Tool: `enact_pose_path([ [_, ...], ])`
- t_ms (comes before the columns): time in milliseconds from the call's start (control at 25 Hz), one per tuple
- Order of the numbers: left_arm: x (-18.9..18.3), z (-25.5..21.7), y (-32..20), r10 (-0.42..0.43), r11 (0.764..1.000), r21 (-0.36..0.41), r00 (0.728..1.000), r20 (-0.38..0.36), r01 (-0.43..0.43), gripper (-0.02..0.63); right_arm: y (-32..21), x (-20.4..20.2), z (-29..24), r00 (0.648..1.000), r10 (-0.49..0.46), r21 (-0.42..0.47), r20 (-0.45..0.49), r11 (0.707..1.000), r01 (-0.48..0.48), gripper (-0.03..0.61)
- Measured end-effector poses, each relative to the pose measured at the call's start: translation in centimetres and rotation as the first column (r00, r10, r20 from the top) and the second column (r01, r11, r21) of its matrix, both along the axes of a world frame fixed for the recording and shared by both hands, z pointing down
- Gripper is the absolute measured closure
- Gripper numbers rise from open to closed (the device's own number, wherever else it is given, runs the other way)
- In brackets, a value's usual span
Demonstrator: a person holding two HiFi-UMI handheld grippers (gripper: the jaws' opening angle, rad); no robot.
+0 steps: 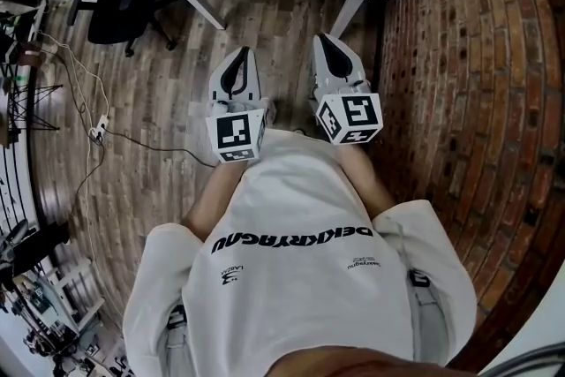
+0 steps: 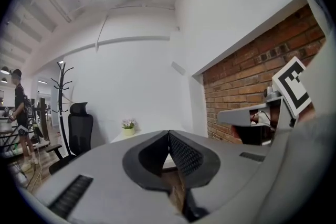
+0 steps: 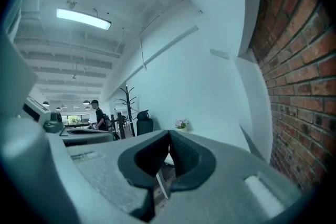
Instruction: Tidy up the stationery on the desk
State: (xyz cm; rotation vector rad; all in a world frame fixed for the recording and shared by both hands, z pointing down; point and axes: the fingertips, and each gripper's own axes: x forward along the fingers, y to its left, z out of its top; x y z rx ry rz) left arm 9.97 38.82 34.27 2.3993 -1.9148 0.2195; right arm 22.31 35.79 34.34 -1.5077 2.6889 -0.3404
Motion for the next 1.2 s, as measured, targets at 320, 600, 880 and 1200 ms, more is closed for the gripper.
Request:
enact_pose_path([
  [320,-0.6,0.8,-2.6,-0.010,1.000,0.003,1.000,0.000,0.010,0.615,-2.5,-1.7,0.7,0.999,-0.043,0.011,-0.019,0.999,0.043,0.588],
  [600,-2.9,1.3,-8.5,0.002,1.000,0.024,1.000,0.010,-0.003,0.615,-8.2,-4.0,1.2,0.999,-0.023,0.007,-0.032,1.000,0.023,0.581],
  [880,-7.2,3.3,-16.7,-0.009,1.000,-0.015,1.000,-0.028,0.008,0.615,-15.8,-8.3,2.8,0.996,-0.029,-0.010,-0.083,1.000,0.028,0.581],
  [1200,-12.0,1.8,-28.7,0.037,0.997,-0.069,0.992,-0.124,-0.046,0.615,-26.5,-13.6,0.1,0.995,0.000,-0.010,-0.101,1.000,-0.001,0.581],
])
